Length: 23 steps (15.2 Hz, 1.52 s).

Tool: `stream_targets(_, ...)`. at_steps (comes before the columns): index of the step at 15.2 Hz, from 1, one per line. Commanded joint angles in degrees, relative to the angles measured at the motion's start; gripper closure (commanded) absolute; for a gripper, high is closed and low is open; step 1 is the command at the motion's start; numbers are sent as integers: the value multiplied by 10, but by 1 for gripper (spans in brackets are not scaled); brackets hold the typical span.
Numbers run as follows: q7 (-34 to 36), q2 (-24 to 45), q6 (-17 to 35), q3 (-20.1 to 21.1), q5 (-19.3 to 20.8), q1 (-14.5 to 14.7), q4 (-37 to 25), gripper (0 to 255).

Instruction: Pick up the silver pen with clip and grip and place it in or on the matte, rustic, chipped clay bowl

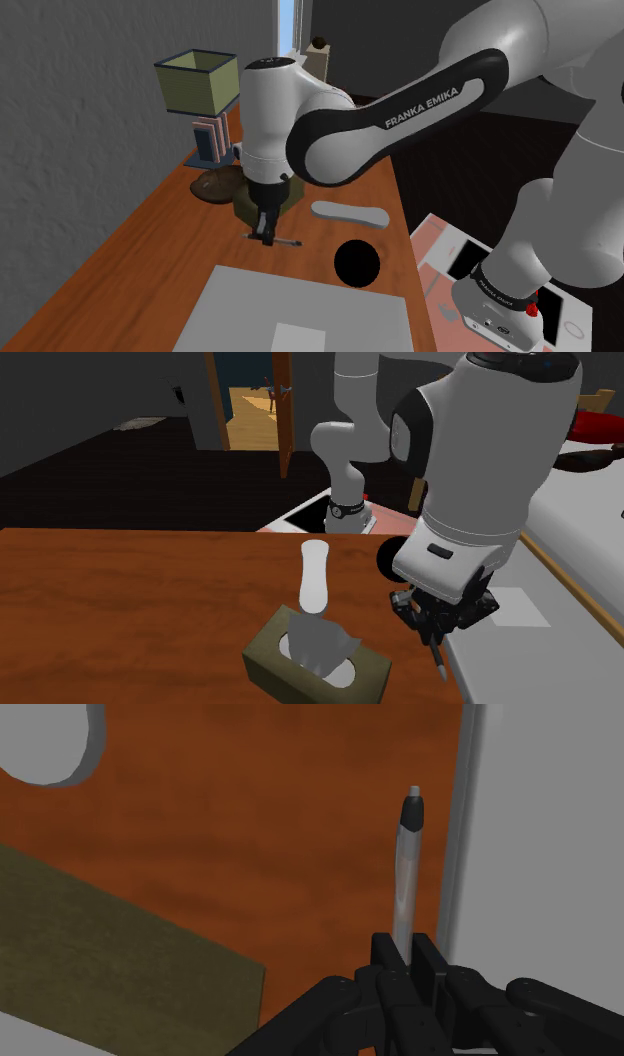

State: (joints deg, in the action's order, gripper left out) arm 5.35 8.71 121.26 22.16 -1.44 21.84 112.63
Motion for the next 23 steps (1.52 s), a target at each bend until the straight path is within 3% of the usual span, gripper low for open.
stream_targets(1, -2, -8, -14, 0, -3, -1, -6, 255)
stream_targets(10, -4, -29, -75, 1, -11, -3, -48, 255)
stream_targets(17, -43, 87, -127, -27, 27, -22, -207, 255)
stream_targets(23, -76, 213, -200, -47, 56, -24, -400, 255)
